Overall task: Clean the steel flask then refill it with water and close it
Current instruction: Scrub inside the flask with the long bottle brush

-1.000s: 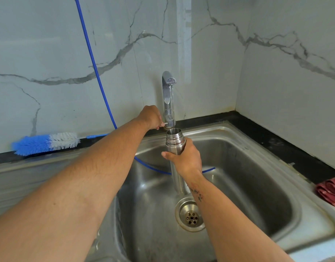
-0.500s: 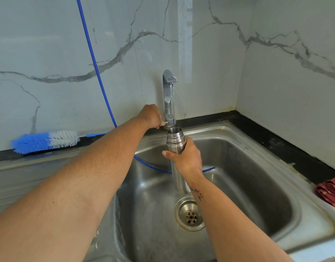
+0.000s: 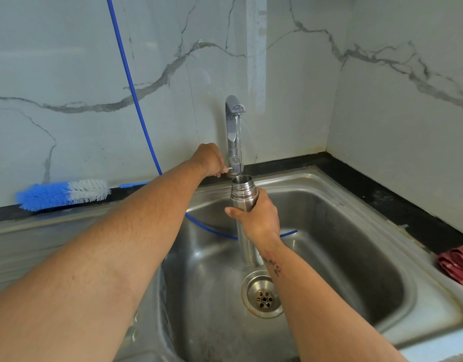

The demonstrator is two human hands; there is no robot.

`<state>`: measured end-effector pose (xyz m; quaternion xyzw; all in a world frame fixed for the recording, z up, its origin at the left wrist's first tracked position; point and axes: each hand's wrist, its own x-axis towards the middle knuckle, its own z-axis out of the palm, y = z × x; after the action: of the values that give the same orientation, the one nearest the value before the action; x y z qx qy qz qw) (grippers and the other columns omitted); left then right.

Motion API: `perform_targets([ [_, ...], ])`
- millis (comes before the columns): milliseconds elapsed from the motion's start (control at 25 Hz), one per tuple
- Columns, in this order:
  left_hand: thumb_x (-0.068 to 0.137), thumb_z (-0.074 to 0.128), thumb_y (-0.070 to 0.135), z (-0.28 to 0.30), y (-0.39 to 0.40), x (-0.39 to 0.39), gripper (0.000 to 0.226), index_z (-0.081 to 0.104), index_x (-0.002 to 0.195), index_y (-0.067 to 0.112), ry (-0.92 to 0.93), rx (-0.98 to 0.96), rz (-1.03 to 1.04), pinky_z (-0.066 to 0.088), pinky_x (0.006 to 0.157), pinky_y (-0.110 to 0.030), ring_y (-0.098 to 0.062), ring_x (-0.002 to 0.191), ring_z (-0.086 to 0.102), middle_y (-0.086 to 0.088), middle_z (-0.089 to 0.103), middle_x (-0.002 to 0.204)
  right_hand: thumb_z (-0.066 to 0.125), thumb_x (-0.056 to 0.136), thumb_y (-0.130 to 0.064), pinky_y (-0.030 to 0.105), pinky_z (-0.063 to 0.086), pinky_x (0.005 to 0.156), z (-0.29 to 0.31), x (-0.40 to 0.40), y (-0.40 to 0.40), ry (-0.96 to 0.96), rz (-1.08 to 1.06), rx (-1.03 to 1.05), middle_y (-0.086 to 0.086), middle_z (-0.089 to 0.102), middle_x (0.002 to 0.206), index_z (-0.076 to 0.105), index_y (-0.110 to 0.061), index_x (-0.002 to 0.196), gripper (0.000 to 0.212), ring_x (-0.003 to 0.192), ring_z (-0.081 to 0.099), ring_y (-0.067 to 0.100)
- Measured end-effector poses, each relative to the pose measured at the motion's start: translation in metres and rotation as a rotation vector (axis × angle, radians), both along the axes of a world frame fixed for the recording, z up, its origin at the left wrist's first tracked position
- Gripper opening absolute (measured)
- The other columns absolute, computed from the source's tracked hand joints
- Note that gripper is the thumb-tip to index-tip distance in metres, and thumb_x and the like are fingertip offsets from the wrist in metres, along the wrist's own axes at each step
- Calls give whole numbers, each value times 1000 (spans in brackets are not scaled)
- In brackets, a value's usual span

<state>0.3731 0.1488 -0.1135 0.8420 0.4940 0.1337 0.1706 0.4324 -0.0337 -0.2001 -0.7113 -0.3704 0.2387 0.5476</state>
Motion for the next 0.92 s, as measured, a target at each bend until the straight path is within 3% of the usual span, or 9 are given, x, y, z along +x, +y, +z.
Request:
perform_targets([
  [360,86,81,17,-14,-1,-8,16,74,76,7,-216,-38,32,56,94,-34,-11,73,68,-1,71,71,90,76,-31,31,52,87,-1,0,2,-2,4,-6,-9,66,111,54,-26,125,61,99,64,11],
  [480,85,81,15,-15,-3,-8,14,75,77,5,-225,-33,41,56,94,-34,-12,74,68,-2,71,71,90,76,-31,31,52,87,-2,1,2,-4,0,-8,-9,66,111,53,-27,124,60,98,64,11],
  [640,79,85,5,-17,-4,-12,12,76,88,5,-233,-31,55,54,95,-34,-19,91,70,-6,72,84,90,76,-32,29,50,82,-2,1,2,-25,-5,-13,-10,66,109,53,-29,119,57,96,64,10],
  [800,81,83,4,-20,-5,-15,11,77,90,4,-297,27,47,45,86,-27,-12,87,61,2,66,81,89,77,-32,28,49,80,-2,1,2,-35,5,-18,-10,65,107,51,-29,116,55,95,63,10],
  [920,83,81,4,-16,-6,-15,6,78,88,6,-336,82,17,47,86,-26,-9,84,60,7,63,77,89,77,-32,28,48,79,-2,1,1,-33,4,-20,-10,65,107,51,-30,115,54,94,63,10],
])
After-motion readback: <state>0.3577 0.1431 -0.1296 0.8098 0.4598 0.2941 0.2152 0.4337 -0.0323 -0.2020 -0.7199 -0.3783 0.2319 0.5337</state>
